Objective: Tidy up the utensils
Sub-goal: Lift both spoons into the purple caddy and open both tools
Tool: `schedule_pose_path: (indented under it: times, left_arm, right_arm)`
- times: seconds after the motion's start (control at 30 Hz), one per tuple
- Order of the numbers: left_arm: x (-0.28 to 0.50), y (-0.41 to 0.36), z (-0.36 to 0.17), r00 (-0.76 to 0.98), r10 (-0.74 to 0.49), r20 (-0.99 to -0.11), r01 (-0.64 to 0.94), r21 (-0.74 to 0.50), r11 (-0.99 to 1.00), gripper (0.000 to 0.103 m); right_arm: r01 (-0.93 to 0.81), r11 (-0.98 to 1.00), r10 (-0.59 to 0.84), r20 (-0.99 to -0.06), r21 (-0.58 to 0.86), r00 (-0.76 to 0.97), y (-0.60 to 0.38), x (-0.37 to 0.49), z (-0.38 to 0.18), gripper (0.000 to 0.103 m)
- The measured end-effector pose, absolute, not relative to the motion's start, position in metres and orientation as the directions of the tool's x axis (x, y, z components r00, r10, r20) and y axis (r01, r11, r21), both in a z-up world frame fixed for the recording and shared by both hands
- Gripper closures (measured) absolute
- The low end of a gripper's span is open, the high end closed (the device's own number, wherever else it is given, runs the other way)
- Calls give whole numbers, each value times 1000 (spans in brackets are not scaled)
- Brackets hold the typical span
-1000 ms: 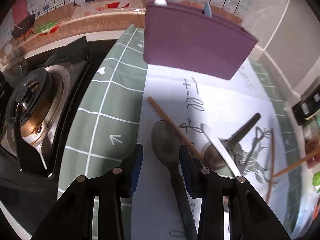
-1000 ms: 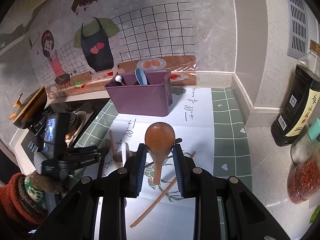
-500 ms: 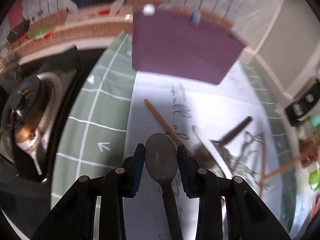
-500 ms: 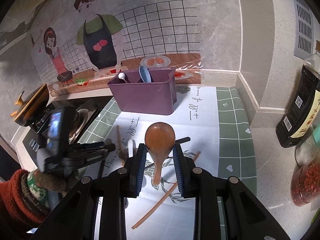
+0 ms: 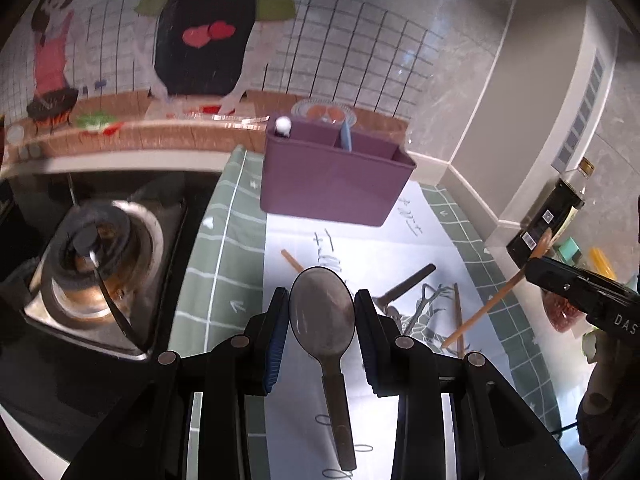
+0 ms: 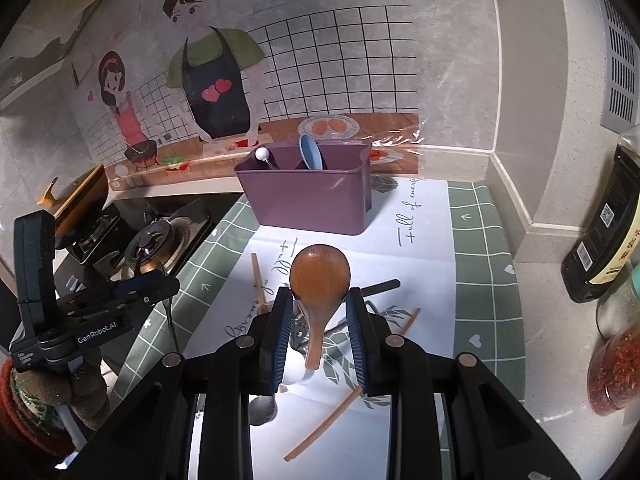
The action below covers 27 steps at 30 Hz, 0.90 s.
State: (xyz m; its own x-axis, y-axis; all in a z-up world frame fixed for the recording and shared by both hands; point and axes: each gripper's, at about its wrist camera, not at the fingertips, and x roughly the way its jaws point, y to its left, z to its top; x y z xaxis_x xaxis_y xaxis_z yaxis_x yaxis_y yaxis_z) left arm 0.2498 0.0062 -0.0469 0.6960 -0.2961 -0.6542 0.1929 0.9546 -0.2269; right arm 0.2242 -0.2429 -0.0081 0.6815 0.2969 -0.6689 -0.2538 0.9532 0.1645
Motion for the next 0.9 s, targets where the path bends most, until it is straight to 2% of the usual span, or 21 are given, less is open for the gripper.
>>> schedule_pose_path:
  times: [0.1,0.23,0.3,0.43,0.5,0.63,0.8,0.9]
  left_arm:
    - [250,6,-34,717,-302,-629,211,-217,953,69]
    - [260,3,16,777,-316,-544,253,-190,949,69]
    - [272,3,71,834,-339,-435,291,-176,940,69]
    - [305,9,154,918,-336,-212,304,-173,937,69]
    - [327,7,166,928,-329,-176,300,-172,938,69]
    - [381,-1,149,938,-287,-195,256,-169,952,69]
    - [437,-8,105,933,-249,-259,214,-157,964,69]
    - [460,-12,81,914,-240,-327,199,-154,968,69]
  right_arm:
    - [-254,953,299,-665,167,684,-241,226,-6,78]
    - [-266,944,328,-633,195,701,-241,236,16,78]
    - [-290,945,321,-586,150,744,-238,244,50,78]
    - [-308,950,302,-418,54,857,-232,264,149,78]
    - [-292,956,278,-386,25,879,-228,285,174,78]
    - [-290,956,279,-425,41,861,-222,338,169,78]
    - [-286,954,287,-523,85,802,-217,399,115,78]
    - [-286,951,298,-586,116,753,-216,423,82,78]
